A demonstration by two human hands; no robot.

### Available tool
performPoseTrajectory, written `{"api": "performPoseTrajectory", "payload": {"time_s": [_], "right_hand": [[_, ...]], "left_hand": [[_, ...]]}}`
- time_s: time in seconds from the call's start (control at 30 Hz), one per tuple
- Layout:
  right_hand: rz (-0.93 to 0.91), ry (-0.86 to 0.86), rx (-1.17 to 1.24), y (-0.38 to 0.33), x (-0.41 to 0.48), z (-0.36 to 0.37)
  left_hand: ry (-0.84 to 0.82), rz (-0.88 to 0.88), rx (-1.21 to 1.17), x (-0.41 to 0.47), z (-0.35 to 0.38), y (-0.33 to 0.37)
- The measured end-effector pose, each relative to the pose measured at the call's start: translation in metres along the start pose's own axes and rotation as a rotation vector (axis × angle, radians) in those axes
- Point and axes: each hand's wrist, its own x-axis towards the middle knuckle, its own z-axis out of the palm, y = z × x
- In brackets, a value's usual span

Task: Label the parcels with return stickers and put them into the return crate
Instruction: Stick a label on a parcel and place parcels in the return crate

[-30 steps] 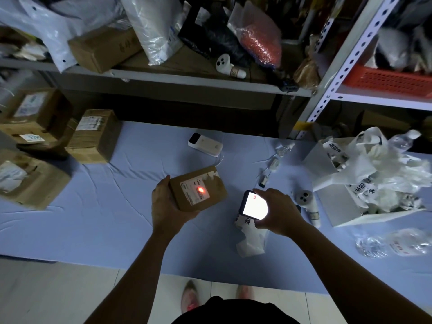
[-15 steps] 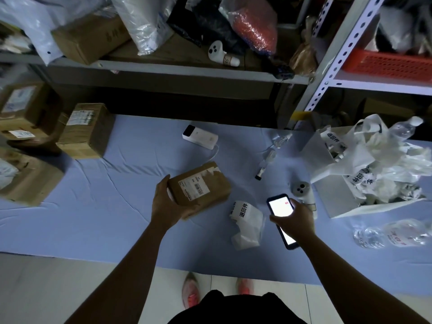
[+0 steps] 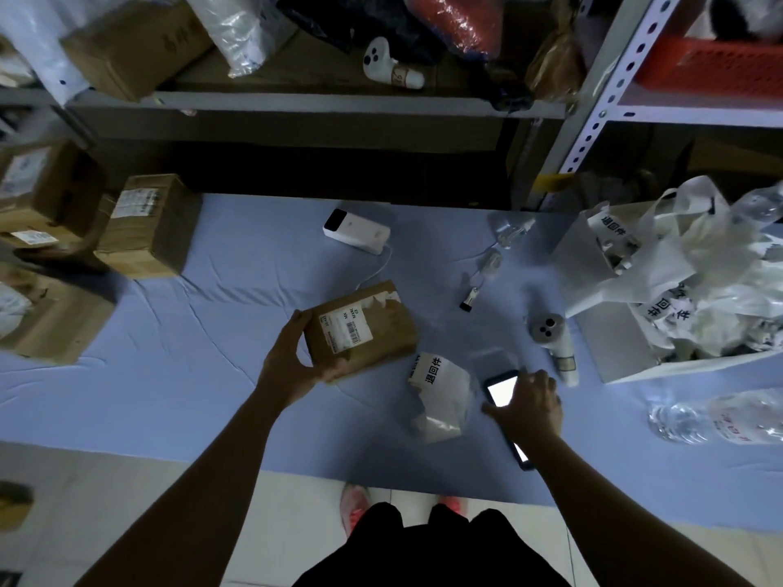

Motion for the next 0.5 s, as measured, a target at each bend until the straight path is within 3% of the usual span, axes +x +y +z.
{"api": "performPoseTrajectory", "payload": {"time_s": [0.07, 0.13, 0.27, 0.4, 0.5], "right_hand": [[-0.172, 0.022, 0.109, -0.012, 0.004, -0.003], [-0.327, -0.071, 0.228, -0.029, 0.009, -0.007], [-0.361, -0.243, 0.333, -0.051, 0.020, -0.012], [-0.408, -0.296, 0.456, -0.060, 0.022, -0.019], [-0.421, -0.283, 0.620, -0.064, 0.023, -0.024]], "left_hand": [[0.012, 0.022, 0.035, -0.001, -0.001, 0.004], [0.039, 0.028, 0.124, -0.003, 0.001, 0.009], [0.146, 0.102, 0.312, -0.009, 0.012, 0.020], [0.244, 0.411, 0.507, -0.017, 0.035, 0.042], [0.105, 0.582, 0.358, -0.021, 0.060, 0.058]]}}
